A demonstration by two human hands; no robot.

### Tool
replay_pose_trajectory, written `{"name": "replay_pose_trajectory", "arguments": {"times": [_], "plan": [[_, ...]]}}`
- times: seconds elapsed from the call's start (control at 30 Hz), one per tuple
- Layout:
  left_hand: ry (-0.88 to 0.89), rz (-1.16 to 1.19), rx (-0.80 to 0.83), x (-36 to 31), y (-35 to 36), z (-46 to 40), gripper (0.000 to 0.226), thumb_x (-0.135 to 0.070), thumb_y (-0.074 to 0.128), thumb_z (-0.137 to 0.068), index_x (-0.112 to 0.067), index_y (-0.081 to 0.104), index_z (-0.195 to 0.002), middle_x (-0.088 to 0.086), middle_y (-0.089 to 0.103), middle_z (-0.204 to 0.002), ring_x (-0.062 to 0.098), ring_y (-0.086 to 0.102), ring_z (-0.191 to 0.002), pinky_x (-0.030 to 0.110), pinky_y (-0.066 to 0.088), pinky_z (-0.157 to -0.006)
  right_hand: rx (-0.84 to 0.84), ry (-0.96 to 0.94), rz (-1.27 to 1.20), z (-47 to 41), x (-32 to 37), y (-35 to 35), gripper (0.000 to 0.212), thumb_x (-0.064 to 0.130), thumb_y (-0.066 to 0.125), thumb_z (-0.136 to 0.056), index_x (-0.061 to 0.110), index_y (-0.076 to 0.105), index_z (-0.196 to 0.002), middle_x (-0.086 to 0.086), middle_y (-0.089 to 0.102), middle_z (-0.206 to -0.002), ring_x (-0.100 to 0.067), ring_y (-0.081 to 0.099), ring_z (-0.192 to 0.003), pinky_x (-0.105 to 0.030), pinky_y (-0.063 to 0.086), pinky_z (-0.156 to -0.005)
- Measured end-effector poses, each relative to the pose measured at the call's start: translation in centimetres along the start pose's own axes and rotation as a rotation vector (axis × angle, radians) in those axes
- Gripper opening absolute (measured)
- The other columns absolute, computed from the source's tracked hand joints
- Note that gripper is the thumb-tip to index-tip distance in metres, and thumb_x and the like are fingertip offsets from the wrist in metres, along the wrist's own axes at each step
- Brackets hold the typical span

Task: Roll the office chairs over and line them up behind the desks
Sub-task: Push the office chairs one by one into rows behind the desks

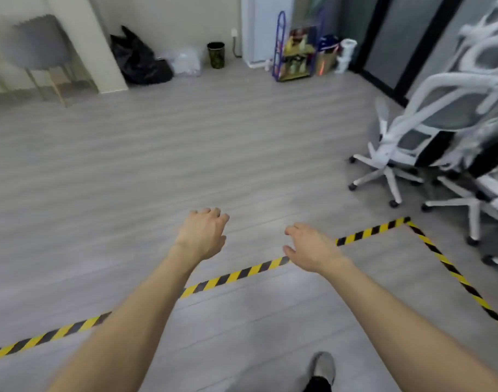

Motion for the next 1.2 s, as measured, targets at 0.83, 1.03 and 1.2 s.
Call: {"name": "replay_pose_trajectory", "arguments": {"times": [0.83,1.03,1.2], "plan": [[0.451,-0.04,-0.153,-43.0,-20.9,-63.1,0.044,-0.048,0.063,-0.102,-0.023,0.061,-0.139,0.003,0.066,-0.127,0.032,0.067,-0.116,0.042,0.055,-0.093,-0.123,0.499,-0.015,-14.0,-65.0,-14.8,0.035,0.037,0.054,-0.105,0.015,0.06,-0.132,-0.006,0.063,-0.123,-0.031,0.062,-0.115,-0.044,0.056,-0.087],[0.507,-0.035,-0.22,-48.5,-28.9,-77.5,0.037,-0.044,0.062,-0.101,-0.022,0.065,-0.131,0.004,0.066,-0.121,0.034,0.068,-0.109,0.038,0.049,-0.074,-0.216,0.574,-0.059,-20.4,-77.2,-22.0,0.034,0.041,0.055,-0.105,0.016,0.062,-0.126,-0.006,0.064,-0.119,-0.031,0.064,-0.111,-0.047,0.059,-0.087],[0.569,-0.027,-0.36,-55.4,-35.8,-85.8,0.038,-0.046,0.059,-0.103,-0.02,0.067,-0.129,0.006,0.067,-0.117,0.035,0.067,-0.104,0.038,0.044,-0.071,-0.309,0.639,-0.155,-24.0,-88.2,-25.1,0.025,0.043,0.057,-0.104,0.019,0.058,-0.108,-0.003,0.062,-0.107,-0.031,0.065,-0.103,-0.043,0.054,-0.08]]}}
Point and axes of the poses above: each hand's wrist, its own z-axis away from the middle knuckle, its own y-axis out of the palm, x = y × z, the point moved 2 cm from there along -z, towards the middle knuckle
